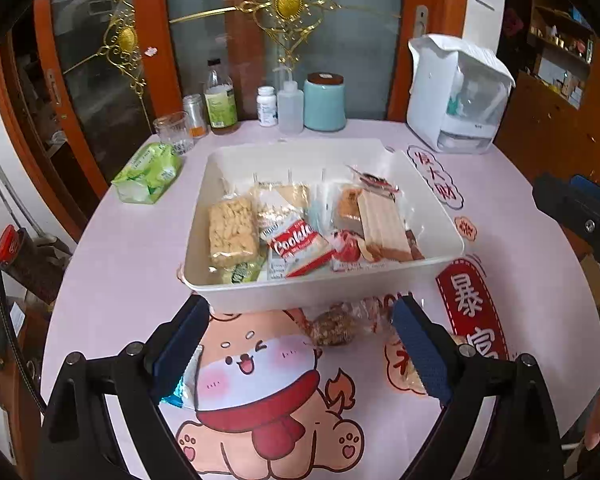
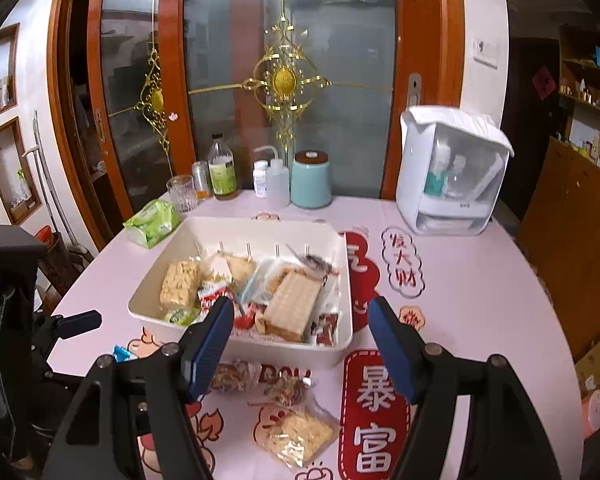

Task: Organize snacks
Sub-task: 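Withdraw both open tools from the tray toward remaining snacks, then move left tool toward dark brown bag while right tool approaches clear nut bag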

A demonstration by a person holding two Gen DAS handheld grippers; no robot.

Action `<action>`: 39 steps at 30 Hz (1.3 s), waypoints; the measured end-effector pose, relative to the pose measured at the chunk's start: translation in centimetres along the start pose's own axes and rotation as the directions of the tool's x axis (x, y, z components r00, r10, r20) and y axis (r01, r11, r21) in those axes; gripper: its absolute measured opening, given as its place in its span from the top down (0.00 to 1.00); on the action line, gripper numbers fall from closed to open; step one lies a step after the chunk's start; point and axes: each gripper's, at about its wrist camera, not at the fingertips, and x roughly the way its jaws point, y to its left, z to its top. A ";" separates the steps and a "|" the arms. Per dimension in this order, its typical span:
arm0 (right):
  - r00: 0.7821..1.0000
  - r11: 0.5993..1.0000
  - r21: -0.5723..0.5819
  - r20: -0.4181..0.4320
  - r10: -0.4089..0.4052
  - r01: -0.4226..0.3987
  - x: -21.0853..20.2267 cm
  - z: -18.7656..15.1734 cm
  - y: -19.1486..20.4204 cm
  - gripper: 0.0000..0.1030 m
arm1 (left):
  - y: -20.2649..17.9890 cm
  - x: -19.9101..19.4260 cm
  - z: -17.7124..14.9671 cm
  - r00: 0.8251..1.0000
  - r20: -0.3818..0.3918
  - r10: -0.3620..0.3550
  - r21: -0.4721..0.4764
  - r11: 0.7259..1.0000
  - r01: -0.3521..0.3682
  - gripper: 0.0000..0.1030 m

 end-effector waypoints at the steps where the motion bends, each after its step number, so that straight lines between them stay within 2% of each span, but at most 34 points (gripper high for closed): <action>1: 1.000 1.000 0.003 -0.012 -0.003 0.003 0.3 -0.5 -0.1 0.32 | -0.1 0.4 -0.2 1.000 -0.010 -0.001 0.003 1.000 0.001 0.10; 9: 0.992 0.999 0.024 -0.124 -0.026 0.029 3.2 -4.4 -0.9 0.32 | -0.4 3.6 -2.0 0.996 -0.090 -0.014 -0.002 1.000 0.014 0.10; 17: 0.974 0.998 0.027 -0.222 -0.042 0.050 5.8 -7.4 -1.1 0.32 | -0.3 6.5 -3.4 0.990 -0.135 -0.031 0.002 1.000 0.031 0.10; 25: 0.959 0.996 0.085 -0.284 0.012 0.013 8.0 -9.1 -1.9 0.32 | 0.3 8.7 -4.4 0.986 -0.159 -0.054 -0.002 0.999 0.054 0.10; 32: 0.943 0.991 0.133 -0.326 0.063 -0.020 10.0 -10.0 -2.5 0.32 | 0.9 10.0 -4.9 0.981 -0.168 -0.101 -0.024 0.995 0.099 0.10; 39: 0.928 0.971 0.229 -0.341 0.147 -0.070 12.0 -9.2 -3.0 0.32 | 1.6 11.4 -4.6 0.968 -0.187 -0.166 -0.072 0.985 0.155 0.10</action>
